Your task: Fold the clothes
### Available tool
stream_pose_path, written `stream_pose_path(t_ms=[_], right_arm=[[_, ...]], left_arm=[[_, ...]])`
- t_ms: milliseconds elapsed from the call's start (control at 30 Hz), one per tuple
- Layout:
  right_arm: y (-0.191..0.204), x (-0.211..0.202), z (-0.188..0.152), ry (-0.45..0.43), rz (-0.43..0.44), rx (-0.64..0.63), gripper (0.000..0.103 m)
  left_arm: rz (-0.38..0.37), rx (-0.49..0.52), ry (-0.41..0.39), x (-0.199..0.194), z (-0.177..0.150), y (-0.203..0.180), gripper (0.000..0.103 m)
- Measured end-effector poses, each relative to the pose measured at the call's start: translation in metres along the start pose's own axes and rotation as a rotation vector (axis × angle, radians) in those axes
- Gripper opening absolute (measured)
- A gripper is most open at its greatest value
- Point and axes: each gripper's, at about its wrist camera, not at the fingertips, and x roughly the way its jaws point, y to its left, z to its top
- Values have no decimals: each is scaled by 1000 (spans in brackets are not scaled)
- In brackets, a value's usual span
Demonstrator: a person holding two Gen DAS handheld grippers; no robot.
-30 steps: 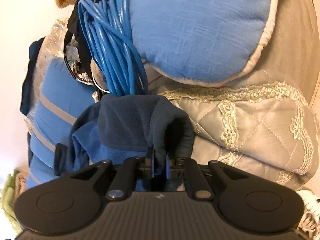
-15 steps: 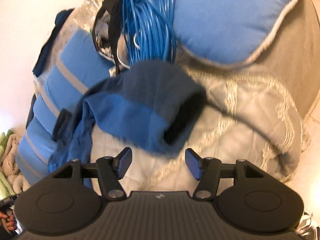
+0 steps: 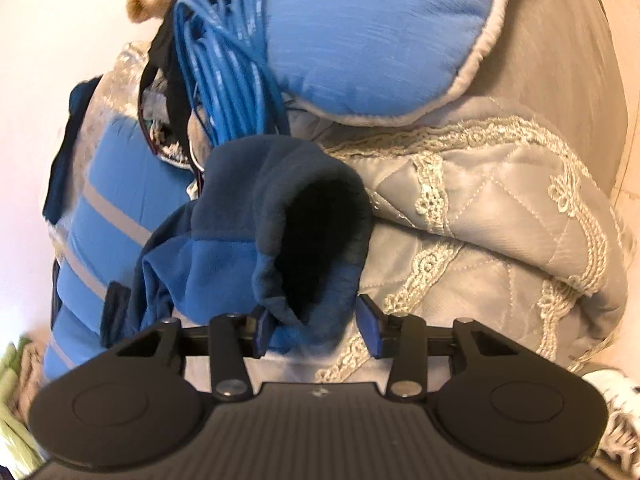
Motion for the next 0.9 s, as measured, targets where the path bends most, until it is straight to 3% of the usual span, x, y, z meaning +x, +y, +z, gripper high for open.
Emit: stream_pose_path(t_ms=[133, 200, 433, 733, 833, 900], right_arm=[[-10, 1, 0, -16, 28, 90, 51], [-13, 2, -3, -28, 39, 125, 32], [-3, -6, 0, -20, 53, 139, 15], [61, -47, 19, -22, 67, -54, 13], [76, -47, 23, -4, 0, -148, 14], [70, -45, 22, 13, -33, -150, 20]], left_arm=[[-3, -2, 0, 2, 0, -1, 78], [-4, -1, 1, 3, 0, -2, 78], [-14, 3, 2, 2, -2, -6, 78], [-36, -28, -8, 1, -1, -7, 78], [-51, -28, -13, 0, -2, -12, 78], [-62, -22, -14, -2, -3, -15, 78]])
